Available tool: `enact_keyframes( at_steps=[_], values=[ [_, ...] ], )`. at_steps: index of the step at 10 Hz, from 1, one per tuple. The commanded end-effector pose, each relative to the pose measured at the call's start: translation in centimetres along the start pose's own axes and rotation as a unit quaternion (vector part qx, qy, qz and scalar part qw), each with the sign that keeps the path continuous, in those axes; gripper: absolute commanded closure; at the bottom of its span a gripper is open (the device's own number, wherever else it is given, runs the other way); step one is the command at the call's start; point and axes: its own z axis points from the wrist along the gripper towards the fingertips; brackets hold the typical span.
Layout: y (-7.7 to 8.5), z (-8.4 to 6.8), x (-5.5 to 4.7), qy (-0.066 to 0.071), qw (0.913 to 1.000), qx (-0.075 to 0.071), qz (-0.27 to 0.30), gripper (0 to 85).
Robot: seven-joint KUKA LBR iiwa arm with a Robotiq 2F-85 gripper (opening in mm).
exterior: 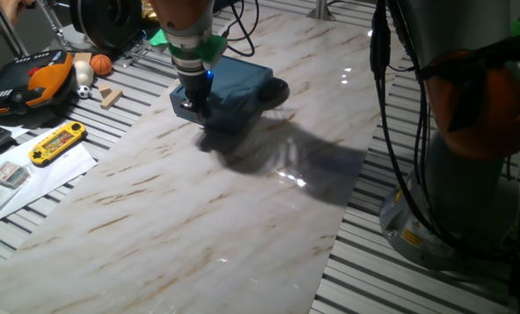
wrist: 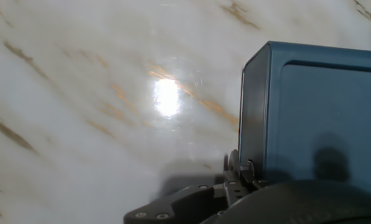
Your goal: Take something out of a drawer
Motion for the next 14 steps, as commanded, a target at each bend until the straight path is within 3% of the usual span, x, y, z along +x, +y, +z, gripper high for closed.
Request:
enact_keyframes(
  at_steps=[1, 14],
  values=[
    [0.03, -0.06, -0.02, 0.000, 1.0000, -0.004, 0.004, 85.0],
    [1.02, -0.35, -0.22, 0.002, 1.0000, -0.006, 0.006, 85.0]
  ],
)
